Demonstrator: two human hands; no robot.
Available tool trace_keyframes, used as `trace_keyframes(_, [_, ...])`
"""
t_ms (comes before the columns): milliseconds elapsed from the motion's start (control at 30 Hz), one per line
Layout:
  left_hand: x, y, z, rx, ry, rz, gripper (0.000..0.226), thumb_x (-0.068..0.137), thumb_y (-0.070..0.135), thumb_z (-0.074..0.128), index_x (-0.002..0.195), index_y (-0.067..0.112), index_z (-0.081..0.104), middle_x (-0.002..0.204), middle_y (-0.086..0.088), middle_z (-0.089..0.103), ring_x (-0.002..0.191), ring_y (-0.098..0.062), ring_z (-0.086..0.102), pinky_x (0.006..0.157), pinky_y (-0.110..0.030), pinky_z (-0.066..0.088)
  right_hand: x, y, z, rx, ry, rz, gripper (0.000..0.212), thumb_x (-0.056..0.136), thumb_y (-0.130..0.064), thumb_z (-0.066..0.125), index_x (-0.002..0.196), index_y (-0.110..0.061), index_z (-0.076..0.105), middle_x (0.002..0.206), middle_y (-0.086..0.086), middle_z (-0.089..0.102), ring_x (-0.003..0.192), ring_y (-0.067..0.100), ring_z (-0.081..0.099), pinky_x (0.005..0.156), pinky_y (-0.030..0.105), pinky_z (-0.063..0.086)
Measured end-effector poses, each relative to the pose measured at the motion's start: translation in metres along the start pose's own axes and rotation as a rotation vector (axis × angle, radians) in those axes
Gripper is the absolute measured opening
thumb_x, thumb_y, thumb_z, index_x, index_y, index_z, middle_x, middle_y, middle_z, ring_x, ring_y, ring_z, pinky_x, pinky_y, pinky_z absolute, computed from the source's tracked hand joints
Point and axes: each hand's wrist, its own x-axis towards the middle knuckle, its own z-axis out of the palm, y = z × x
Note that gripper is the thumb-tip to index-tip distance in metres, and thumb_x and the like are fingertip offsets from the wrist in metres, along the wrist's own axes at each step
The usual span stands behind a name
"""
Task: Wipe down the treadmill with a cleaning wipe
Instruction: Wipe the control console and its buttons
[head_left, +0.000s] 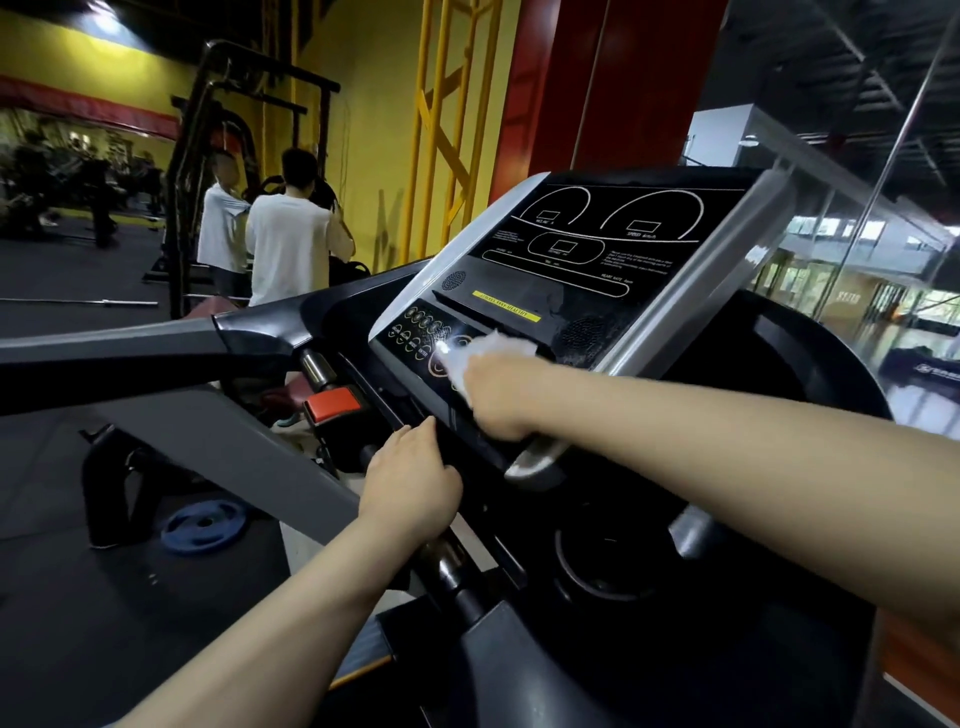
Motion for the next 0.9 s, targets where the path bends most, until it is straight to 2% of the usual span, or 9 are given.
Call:
trace_keyframes(33, [0.000,0.000,0.000,0.002,0.001,-0.006,0.048,0.081,0.010,0.045,0.129,0.012,0.049,0.129,-0.008,0.057,0.129,-0.028,0.044,0.103,-0.038,0.037,0.013,0.006,-0.003,0.036,0.009,0.072,0.073,0.085,-0.014,0.061,0.149,-0.013,0.027,0.140,0.017,0.043,0.118,0.034,0.054,0.093,0.041,0.052])
trace_keyframes(100, [0.001,-0.002,0.000,0.002,0.013,0.001,0.044,0.080,0.011,0.046,0.124,0.013,0.052,0.123,-0.007,0.058,0.123,-0.028,0.048,0.099,-0.038,0.040,0.027,0.010,-0.004,-0.020,0.014,0.072,0.056,0.089,-0.015,0.052,0.144,-0.009,0.039,0.142,0.017,0.039,0.123,0.035,0.048,0.099,0.044,0.048])
trace_keyframes(233, [0.006,-0.008,0.002,-0.048,0.005,-0.003,0.029,0.076,0.010,0.048,0.104,0.016,0.055,0.104,-0.004,0.060,0.106,-0.027,0.053,0.081,-0.035,0.039,0.005,-0.012,0.010,-0.014,0.009,-0.218,0.036,0.097,-0.016,0.042,0.131,-0.004,0.048,0.133,0.019,0.050,0.116,0.032,0.053,0.097,0.038,0.045])
trace_keyframes(300, [0.006,-0.008,0.001,-0.062,0.011,0.000,0.025,0.074,0.010,0.047,0.097,0.016,0.054,0.098,-0.003,0.059,0.100,-0.027,0.053,0.076,-0.035,0.037,0.002,-0.012,0.015,-0.007,0.017,-0.317,0.036,0.101,-0.020,0.038,0.132,-0.003,0.047,0.136,0.016,0.048,0.125,0.031,0.048,0.099,0.035,0.039])
trace_keyframes(467, [0.003,-0.004,-0.001,-0.069,0.013,-0.012,0.029,0.074,0.009,0.045,0.101,0.017,0.053,0.101,-0.002,0.058,0.103,-0.026,0.052,0.080,-0.036,0.038,0.039,0.014,0.011,0.179,0.162,0.052,0.070,0.083,-0.014,0.057,0.145,-0.013,0.024,0.131,0.016,0.045,0.122,0.035,0.050,0.093,0.043,0.049])
trace_keyframes(533, [0.002,-0.003,-0.003,-0.068,0.014,-0.010,0.032,0.075,0.009,0.045,0.104,0.017,0.054,0.103,-0.001,0.059,0.104,-0.026,0.051,0.080,-0.035,0.038,0.043,0.011,0.014,0.208,0.144,0.056,0.065,0.087,-0.017,0.053,0.145,-0.010,0.025,0.138,0.016,0.041,0.126,0.035,0.045,0.099,0.044,0.045])
trace_keyframes(733, [0.005,-0.007,-0.001,-0.099,0.002,-0.015,0.015,0.075,0.011,0.047,0.088,0.018,0.051,0.093,-0.001,0.057,0.094,-0.024,0.052,0.073,-0.035,0.035,-0.004,-0.003,0.014,0.158,-0.016,-0.342,0.038,0.104,-0.020,0.035,0.138,-0.004,0.039,0.136,0.014,0.049,0.121,0.031,0.049,0.092,0.033,0.033])
trace_keyframes(800, [0.003,-0.005,-0.001,-0.107,-0.007,-0.024,0.009,0.076,0.011,0.047,0.081,0.018,0.045,0.088,-0.001,0.055,0.090,-0.024,0.051,0.070,-0.035,0.034,-0.019,0.005,0.016,0.125,-0.040,-0.402,0.030,0.103,-0.021,0.035,0.126,-0.007,0.048,0.131,0.010,0.050,0.112,0.029,0.051,0.089,0.035,0.037])
trace_keyframes(900, [0.000,-0.003,-0.004,-0.099,-0.013,-0.028,0.019,0.077,0.011,0.046,0.094,0.018,0.052,0.095,-0.002,0.058,0.100,-0.027,0.055,0.074,-0.036,0.039,-0.040,0.028,0.016,0.136,-0.110,-0.390,0.038,0.103,-0.026,0.036,0.139,-0.018,0.044,0.144,0.003,0.046,0.126,0.026,0.047,0.101,0.038,0.037])
